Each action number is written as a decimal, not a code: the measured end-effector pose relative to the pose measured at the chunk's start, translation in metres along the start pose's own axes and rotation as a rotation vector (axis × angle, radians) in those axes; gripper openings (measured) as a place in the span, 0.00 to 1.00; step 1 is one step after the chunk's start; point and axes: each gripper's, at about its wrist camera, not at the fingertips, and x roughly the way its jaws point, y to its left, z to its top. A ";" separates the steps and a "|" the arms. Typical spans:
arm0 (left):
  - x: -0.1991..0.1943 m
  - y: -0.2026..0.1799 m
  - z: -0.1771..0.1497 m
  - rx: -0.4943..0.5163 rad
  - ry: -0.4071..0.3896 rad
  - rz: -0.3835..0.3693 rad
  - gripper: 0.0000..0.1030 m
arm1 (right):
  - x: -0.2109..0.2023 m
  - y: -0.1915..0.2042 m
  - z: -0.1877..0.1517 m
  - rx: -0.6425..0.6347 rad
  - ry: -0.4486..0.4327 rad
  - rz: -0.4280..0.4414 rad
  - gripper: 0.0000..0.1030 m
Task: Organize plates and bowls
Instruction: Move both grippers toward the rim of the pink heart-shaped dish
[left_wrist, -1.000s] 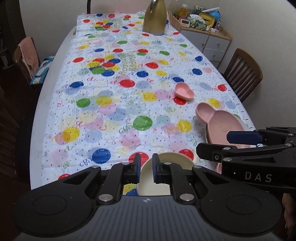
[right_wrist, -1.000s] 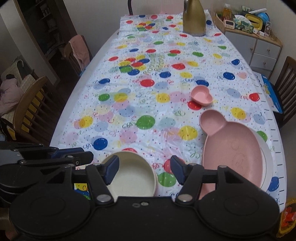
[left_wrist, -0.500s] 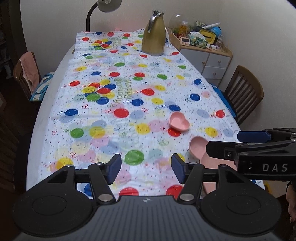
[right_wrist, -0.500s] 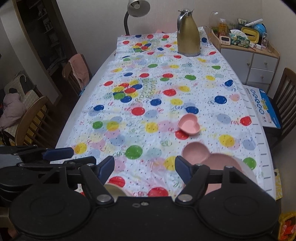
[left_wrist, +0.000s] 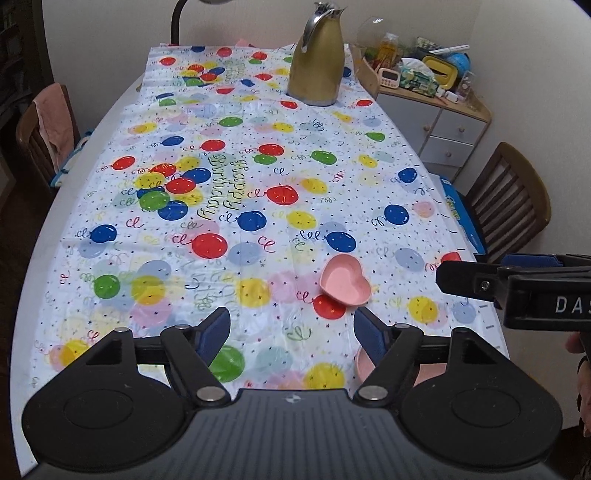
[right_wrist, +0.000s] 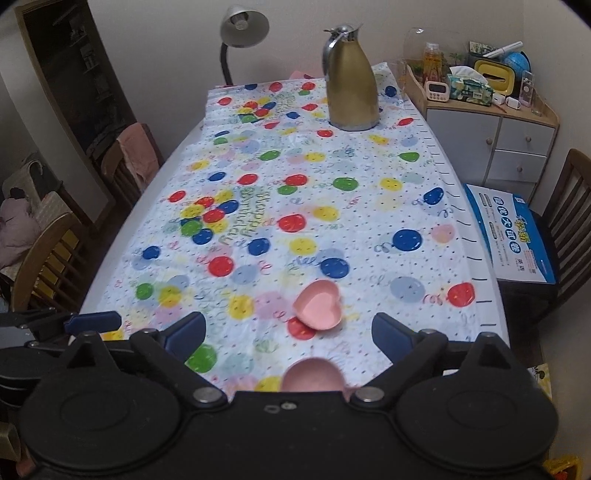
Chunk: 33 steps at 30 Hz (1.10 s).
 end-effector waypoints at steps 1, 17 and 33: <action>0.008 -0.002 0.003 -0.007 0.006 0.004 0.71 | 0.005 -0.007 0.004 0.003 0.005 -0.002 0.94; 0.118 -0.022 0.018 -0.093 0.118 0.017 0.71 | 0.117 -0.083 0.027 0.127 0.198 0.027 0.89; 0.168 -0.024 0.014 -0.164 0.142 0.043 0.71 | 0.193 -0.091 0.030 0.206 0.300 0.056 0.64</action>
